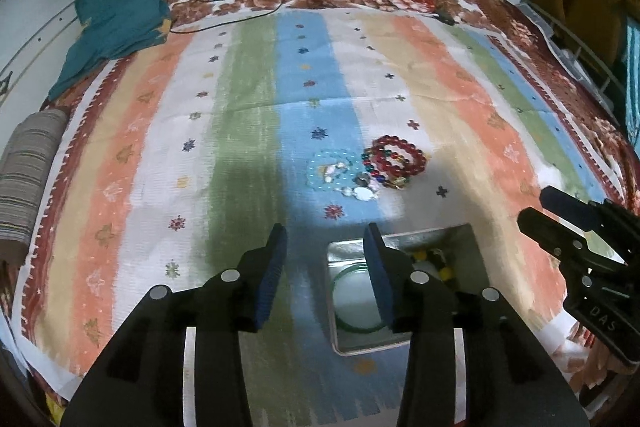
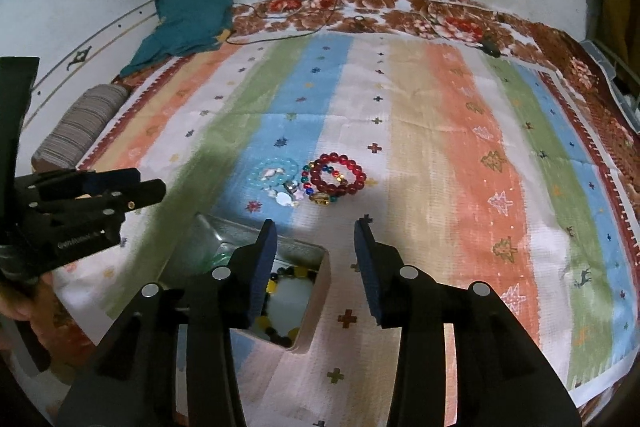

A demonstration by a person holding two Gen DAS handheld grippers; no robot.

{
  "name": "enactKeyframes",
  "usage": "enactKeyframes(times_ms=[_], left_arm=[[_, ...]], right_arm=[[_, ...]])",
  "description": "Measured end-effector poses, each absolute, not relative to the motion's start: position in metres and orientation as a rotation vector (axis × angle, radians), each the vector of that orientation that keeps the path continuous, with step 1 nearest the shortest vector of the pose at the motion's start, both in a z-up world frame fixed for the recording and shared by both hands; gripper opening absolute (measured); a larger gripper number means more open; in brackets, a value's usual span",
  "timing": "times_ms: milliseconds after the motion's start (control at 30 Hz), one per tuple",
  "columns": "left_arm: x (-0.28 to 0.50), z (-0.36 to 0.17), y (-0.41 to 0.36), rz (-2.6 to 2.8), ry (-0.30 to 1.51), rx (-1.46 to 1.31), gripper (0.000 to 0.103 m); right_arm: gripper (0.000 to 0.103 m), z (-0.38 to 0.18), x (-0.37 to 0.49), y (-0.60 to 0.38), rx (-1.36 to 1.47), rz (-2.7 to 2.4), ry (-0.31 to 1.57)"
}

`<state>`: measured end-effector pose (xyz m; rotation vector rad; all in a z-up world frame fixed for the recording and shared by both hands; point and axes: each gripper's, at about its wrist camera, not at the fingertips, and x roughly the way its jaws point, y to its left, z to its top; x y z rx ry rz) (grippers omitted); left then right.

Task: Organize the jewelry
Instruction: 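Move both open tools back toward the remaining bracelets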

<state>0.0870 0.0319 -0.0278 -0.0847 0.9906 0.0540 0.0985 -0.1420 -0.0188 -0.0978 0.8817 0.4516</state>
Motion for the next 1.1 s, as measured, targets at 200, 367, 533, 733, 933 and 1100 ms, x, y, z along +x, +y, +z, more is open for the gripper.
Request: enactKeyframes(times_ms=[200, 367, 533, 733, 933, 1100], left_arm=[[0.097, -0.031, 0.039, 0.080, 1.001, -0.083, 0.050], [0.106, -0.037, 0.041, 0.097, 1.018, -0.070, 0.057], [0.117, -0.041, 0.044, 0.106, 1.028, -0.066, 0.061], [0.130, -0.048, 0.047, 0.120, 1.044, -0.072, 0.067], [0.145, -0.052, 0.048, 0.133, 1.046, -0.073, 0.071], [0.157, -0.057, 0.050, 0.141, 1.054, -0.067, 0.073]], right_arm=[[0.051, -0.022, 0.109, -0.144, -0.105, 0.429, 0.885], [0.053, -0.028, 0.122, -0.146, -0.093, 0.412, 0.906], [0.059, -0.030, 0.131, -0.145, -0.091, 0.405, 0.908], [0.066, -0.034, 0.142, -0.145, -0.083, 0.387, 0.914], [0.072, -0.040, 0.155, -0.144, -0.088, 0.378, 0.919], [0.078, -0.044, 0.167, -0.148, -0.079, 0.369, 0.933]])
